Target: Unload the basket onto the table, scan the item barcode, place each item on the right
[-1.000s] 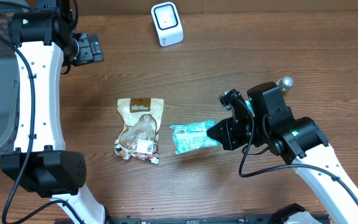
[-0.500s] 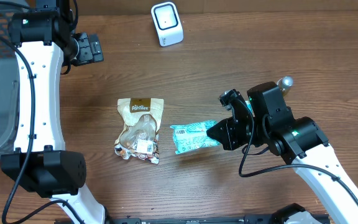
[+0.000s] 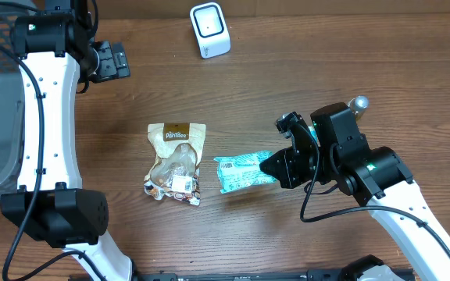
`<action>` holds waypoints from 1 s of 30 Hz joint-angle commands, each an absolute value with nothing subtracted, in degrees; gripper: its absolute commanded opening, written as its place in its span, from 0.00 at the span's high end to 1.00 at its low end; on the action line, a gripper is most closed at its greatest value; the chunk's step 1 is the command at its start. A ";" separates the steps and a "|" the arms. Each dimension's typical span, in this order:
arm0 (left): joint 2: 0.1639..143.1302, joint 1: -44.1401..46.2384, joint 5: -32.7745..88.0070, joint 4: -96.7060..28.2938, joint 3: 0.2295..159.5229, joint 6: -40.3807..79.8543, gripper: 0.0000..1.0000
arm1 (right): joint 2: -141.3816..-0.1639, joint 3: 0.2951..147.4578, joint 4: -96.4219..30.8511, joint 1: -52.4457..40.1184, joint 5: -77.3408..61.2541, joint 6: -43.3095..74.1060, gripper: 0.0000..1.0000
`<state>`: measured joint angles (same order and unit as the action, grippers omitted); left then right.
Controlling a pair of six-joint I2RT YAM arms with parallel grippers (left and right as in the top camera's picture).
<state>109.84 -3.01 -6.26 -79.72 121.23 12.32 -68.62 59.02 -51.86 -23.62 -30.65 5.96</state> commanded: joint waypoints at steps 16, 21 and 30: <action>108.97 -2.59 -6.37 -79.66 121.93 12.88 0.00 | -73.93 75.68 -54.43 -23.38 -23.46 5.48 0.97; 108.97 -2.59 -6.37 -79.66 121.93 12.88 0.00 | -82.15 90.65 -57.71 -23.77 -16.56 -0.95 0.97; 108.97 -2.59 -6.37 -79.66 121.93 12.91 0.00 | -93.30 93.73 -39.20 -27.20 7.07 -16.60 0.96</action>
<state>109.84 -3.01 -6.26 -79.75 121.23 12.32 -89.86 92.29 -43.44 -25.43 -3.60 -6.04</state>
